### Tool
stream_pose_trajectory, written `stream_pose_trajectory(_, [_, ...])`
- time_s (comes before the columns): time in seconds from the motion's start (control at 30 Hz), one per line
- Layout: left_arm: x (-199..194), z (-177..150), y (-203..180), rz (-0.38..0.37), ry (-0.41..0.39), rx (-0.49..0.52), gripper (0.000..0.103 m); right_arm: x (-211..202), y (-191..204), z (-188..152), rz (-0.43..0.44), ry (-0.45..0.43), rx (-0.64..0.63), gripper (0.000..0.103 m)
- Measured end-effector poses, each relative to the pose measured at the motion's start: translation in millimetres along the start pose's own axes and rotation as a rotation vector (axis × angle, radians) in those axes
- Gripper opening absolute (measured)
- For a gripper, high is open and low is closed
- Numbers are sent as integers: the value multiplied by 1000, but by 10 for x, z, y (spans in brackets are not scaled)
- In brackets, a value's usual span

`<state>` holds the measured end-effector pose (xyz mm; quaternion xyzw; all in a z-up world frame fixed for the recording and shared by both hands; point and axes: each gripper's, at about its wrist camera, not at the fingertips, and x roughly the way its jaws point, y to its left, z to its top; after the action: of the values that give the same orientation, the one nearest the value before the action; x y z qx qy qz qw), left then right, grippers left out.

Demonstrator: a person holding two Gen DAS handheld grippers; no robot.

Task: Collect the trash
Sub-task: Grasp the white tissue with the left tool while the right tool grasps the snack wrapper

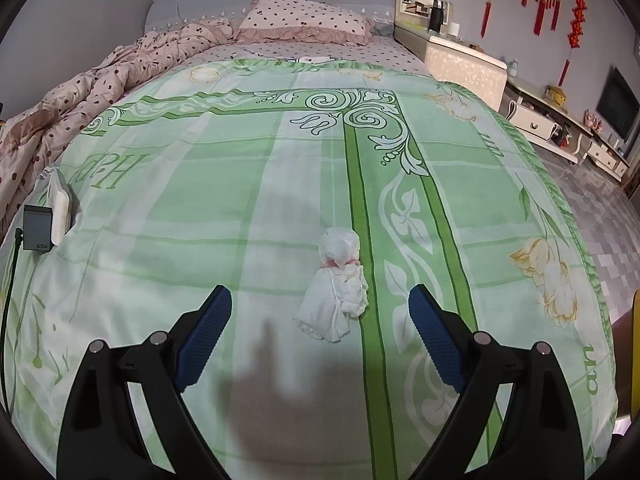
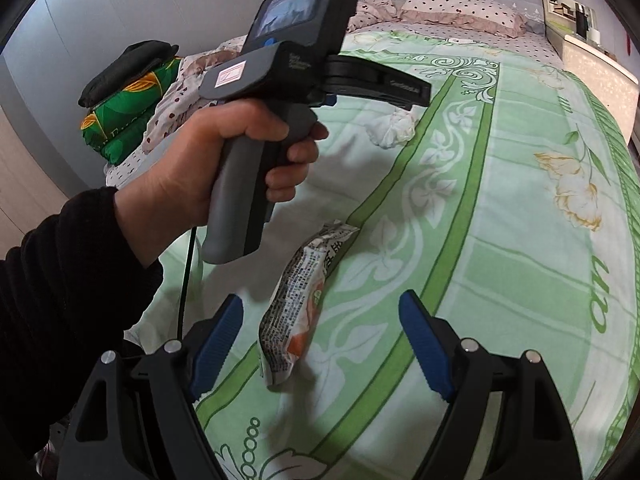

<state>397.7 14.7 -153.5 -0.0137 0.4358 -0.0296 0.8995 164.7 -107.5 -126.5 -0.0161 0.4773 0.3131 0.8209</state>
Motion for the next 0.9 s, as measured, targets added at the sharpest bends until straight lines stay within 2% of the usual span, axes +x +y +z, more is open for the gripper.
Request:
stream_pose_trajectory(0.2, [282, 53, 30, -32, 26, -3, 86, 247, 54, 29, 2, 43, -34, 75])
stream_pose_trajectory(0.37, [515, 52, 37, -55, 58, -5, 83, 410, 29, 69, 5, 70, -40, 63])
stream_pose_trajectory(0.57, [682, 34, 46, -64, 71, -10, 66, 518, -20, 98, -4, 74, -49, 46])
stream_pose_trajectory(0.67, [708, 48, 48, -70, 71, -5, 53, 534, -34, 100, -8, 72, -49, 37])
stream_pose_trajectory(0.7, [710, 52, 49, -71, 72, -3, 45, 537, -39, 98, -8, 72, -49, 35])
stream_pose_trajectory(0.73, [717, 59, 49, -74, 75, -1, 36, 539, -44, 98, -8, 71, -49, 27])
stream_pose_trajectory(0.77, [720, 61, 50, -79, 77, -1, 31, 546, -38, 105, -5, 71, -48, 26])
stream_pose_trajectory(0.9, [677, 69, 38, -85, 76, -2, 25, 545, -44, 114, 7, 71, -50, 22])
